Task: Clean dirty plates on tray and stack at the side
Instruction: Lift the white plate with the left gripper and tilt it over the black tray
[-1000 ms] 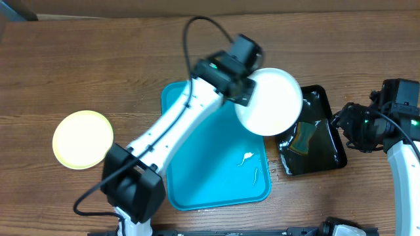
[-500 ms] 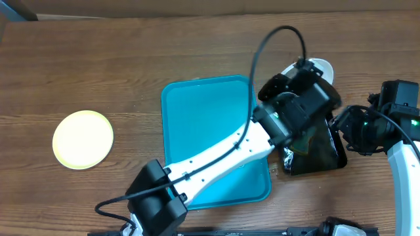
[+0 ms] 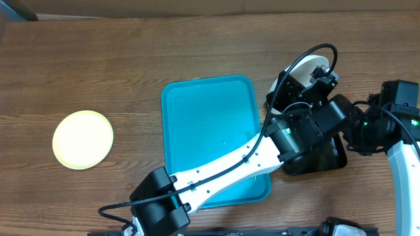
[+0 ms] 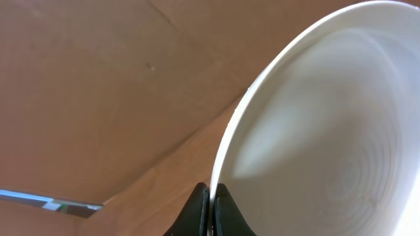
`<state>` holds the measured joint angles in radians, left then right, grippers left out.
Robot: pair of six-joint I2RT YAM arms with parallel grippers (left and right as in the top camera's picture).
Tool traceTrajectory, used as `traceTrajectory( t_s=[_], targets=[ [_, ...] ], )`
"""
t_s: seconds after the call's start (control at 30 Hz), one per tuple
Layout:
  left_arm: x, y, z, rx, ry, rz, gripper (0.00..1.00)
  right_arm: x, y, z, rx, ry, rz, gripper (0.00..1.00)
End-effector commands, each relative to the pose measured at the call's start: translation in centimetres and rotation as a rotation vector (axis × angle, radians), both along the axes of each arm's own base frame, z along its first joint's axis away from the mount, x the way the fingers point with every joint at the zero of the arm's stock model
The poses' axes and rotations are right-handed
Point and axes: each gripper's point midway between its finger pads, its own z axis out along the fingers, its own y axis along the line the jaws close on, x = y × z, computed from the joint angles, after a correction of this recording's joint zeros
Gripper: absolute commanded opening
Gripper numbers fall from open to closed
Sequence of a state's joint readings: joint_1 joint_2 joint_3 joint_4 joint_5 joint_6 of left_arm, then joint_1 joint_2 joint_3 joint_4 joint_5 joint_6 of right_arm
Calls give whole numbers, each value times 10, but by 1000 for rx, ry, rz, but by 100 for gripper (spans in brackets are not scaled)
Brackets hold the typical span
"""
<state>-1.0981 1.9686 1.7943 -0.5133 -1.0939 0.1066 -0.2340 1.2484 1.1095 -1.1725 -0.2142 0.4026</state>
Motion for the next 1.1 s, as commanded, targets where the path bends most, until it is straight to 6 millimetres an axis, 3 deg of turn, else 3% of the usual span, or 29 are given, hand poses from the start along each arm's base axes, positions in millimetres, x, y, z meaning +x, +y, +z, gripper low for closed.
traceTrajectory(
  t_s=[0.0,0.47,0.57,0.7,0.8,0.9,0.97,1.03,1.07],
  targets=[
    [2,3,15,24,-46,28,4,2,1,5,1,-19,18,63],
    [2,3,17,24,-56,33,4,1,1,5,2,-16,17,63],
    [-3,-8,-2,1,32,-41,4,1,1,5,2,-16,18,63],
    [4,14,9,-28,-39,79,4,0,1,4,3,-9,18,63],
    [-2,-2,-8,-5,59,-29,4,0,1,4,4,-9,18,63],
    [3,18,9,-73,-35,98,4,-2,1,4,0,-3,23,63],
    [0,2,-5,-47,57,-14,4,-2,1,4,-4,-4,34,63],
    [7,16,7,41,-1,42,4,-3,1,3,-4,0,34,63],
    [10,23,11,-24,-31,93,4,-3,1,3,-3,1,34,63]
  ],
)
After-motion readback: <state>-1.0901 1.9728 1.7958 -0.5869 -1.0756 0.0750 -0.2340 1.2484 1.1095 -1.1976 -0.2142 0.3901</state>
